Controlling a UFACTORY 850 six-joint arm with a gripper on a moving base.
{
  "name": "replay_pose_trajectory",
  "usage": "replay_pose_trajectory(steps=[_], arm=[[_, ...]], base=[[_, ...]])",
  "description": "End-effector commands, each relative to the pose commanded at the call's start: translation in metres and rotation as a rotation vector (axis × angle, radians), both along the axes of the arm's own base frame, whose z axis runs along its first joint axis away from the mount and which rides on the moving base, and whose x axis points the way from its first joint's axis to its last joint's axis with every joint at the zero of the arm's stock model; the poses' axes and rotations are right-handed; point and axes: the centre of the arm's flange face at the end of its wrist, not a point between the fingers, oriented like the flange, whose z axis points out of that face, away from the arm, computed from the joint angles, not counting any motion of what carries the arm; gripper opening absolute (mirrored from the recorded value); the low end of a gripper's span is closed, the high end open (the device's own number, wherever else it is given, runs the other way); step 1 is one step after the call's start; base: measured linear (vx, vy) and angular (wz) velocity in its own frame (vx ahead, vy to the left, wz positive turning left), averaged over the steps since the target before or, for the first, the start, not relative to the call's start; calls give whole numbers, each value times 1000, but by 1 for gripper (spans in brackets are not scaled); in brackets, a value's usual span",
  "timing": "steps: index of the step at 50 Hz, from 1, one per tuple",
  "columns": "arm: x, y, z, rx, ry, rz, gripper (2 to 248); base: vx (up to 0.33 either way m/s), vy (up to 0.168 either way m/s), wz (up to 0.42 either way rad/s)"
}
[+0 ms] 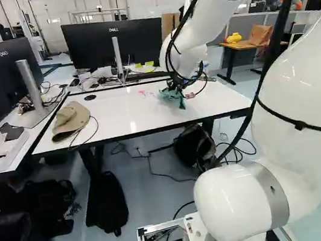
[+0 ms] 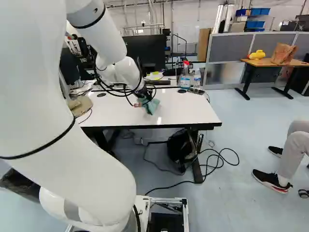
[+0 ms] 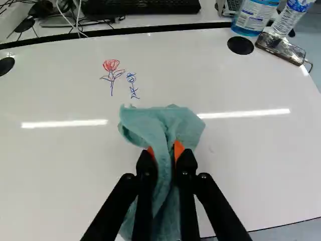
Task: Clean the table with the green towel
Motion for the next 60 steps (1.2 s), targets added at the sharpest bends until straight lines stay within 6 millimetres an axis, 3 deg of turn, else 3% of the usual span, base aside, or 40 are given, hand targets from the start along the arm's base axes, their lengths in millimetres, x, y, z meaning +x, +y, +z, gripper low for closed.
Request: replay_pose_trajectory(steps=[29,42,60], arm=[[0,-47,0,0,0,-103,55],[12,-64,0,0,-1,-134,55],[16,-67,-1,0,1,-139,55]], base=[[0,0,0],[0,0,0],[0,0,0]])
